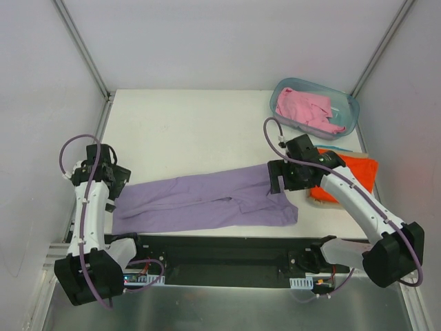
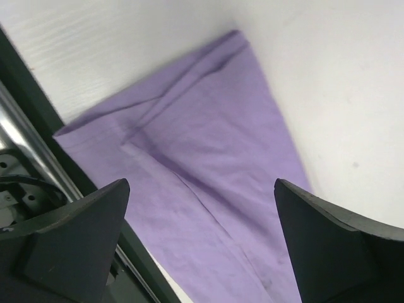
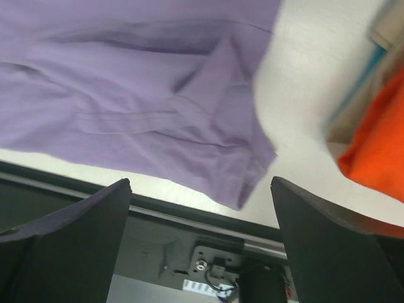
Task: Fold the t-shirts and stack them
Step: Fold the other side of the tshirt into a rectangle
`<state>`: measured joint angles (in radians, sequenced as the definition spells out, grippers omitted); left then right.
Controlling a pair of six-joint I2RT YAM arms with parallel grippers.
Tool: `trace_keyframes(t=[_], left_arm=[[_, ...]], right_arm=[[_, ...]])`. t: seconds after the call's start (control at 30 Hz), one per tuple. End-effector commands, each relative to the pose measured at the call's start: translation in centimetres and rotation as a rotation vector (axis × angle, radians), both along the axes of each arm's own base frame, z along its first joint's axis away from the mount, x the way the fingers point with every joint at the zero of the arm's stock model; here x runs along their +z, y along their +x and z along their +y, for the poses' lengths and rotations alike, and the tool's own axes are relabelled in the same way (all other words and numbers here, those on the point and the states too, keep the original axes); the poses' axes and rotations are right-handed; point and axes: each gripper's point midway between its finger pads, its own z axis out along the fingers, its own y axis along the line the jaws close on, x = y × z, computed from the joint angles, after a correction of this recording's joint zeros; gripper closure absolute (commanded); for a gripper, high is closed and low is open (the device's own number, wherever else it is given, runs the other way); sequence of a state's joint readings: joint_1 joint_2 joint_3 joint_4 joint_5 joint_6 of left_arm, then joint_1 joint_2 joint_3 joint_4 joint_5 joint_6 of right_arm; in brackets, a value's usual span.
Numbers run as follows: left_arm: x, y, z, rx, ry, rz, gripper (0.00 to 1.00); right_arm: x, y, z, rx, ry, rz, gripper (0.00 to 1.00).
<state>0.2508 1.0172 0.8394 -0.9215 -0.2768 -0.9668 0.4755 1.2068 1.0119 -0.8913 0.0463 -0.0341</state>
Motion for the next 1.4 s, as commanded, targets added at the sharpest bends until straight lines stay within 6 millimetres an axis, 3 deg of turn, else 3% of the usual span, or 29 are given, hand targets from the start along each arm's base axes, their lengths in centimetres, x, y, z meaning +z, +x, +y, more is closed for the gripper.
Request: trace_keyframes(t=[0.0,0.03,0.2,0.27,0.33,0.47,0.57,0.67,0.83,0.93,1.0,1.13,1.23,1.37], left_arm=[[2.4,1.9,-2.6,-0.162,-0.101,-0.123,0.01],[2.4,2.3,-3.2,-0.19,-0.117,-0.141,0.01],[0.7,4.1,-7.1,-0.344,-0.218,-0.193,0.01],[-1.2,3.8,-8.5,-0.374,-0.247,-0.148,0.01],[-2.9,3.9,-9.6,-0.415,-0.276,-0.14,0.01],[-5.4,3.4,-9.8,-0.434,-0.3,-0.068,0.01],[-6.8,2.7,-9.2,-0.425,-0.28,-0.008,0.01],[-7.7,2.3,-8.5,-0.416,-0.249,0.04,0.01],[-8.0,2.3,-7.5,-0.402,-0.2,0.071,0.01],[-7.5,2.4,-6.8,-0.379,-0.162,0.067,0.01],[-7.0,2.4,-6.7,-0.376,-0.155,0.063,0.01],[-5.1,3.5,-8.2,-0.395,-0.222,-0.031,0.01],[-4.1,3.9,-9.9,-0.439,-0.288,-0.087,0.01],[-3.6,3.9,-11.2,-0.509,-0.305,-0.115,0.01]], right_arm=[[4.1,1.7,5.9,0.108,0.306,-0.098,0.03],[3.9,2.1,7.0,0.128,0.313,-0.107,0.03],[1.1,3.8,6.9,0.111,0.083,-0.099,0.03],[-0.4,3.9,8.3,0.115,0.095,-0.045,0.03],[-1.6,3.3,11.2,0.166,0.19,0.02,0.03],[-4.2,2.4,12.7,0.166,0.207,0.117,0.03],[-7.0,1.6,10.6,0.108,0.113,0.159,0.03],[-8.4,1.1,7.2,0.021,0.037,0.186,0.03],[-7.4,1.1,-0.4,-0.158,-0.176,0.134,0.03],[-6.4,0.4,-1.9,-0.19,-0.209,0.112,0.03],[-5.7,0.6,-1.0,-0.174,-0.149,0.083,0.03],[-4.1,0.9,4.1,-0.063,0.106,0.069,0.03],[-3.3,1.3,6.8,0.0,0.185,0.055,0.03],[-3.7,1.2,9.6,0.049,0.233,0.085,0.03]])
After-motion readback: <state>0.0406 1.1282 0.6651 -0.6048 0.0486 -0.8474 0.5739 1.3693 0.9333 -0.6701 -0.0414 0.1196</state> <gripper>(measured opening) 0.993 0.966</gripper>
